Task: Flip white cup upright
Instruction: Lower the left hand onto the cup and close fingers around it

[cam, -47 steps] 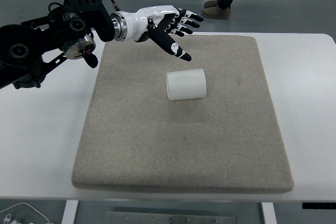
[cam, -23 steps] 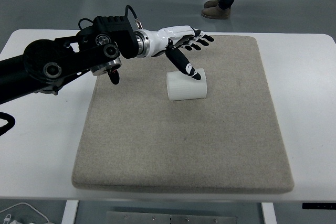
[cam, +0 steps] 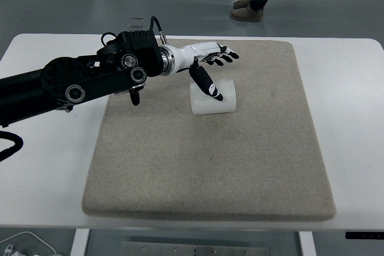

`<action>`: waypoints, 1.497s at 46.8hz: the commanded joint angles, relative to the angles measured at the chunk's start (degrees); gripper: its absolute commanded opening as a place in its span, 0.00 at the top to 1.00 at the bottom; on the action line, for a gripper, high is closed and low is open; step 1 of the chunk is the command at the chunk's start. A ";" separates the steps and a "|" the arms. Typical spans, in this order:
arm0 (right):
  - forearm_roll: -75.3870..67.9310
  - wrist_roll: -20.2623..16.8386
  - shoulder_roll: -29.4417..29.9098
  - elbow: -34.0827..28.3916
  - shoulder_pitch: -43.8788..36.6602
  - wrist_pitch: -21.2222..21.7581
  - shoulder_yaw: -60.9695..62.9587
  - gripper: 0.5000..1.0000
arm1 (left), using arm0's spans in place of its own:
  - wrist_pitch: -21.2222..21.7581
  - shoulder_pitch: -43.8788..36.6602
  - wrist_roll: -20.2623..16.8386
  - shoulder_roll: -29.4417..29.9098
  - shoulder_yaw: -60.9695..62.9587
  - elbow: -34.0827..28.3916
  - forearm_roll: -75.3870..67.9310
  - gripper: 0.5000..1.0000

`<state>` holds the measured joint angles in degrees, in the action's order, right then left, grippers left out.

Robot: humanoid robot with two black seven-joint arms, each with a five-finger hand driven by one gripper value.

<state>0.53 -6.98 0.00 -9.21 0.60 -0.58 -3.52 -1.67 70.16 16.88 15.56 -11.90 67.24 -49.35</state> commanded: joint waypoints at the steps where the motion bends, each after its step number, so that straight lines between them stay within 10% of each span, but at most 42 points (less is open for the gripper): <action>1: 0.00 -0.05 0.00 -0.02 0.01 0.05 0.00 0.14 | 0.09 -0.02 0.08 -0.10 0.03 -0.09 -0.39 0.08; 70: 0.00 -0.05 0.00 -0.02 0.01 -0.04 0.00 0.14 | 0.36 -1.43 0.08 -3.43 3.46 -3.78 -1.89 0.11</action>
<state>0.53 -7.01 0.00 -9.22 0.61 -0.55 -3.52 -1.31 68.80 16.97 12.56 -8.46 63.80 -51.24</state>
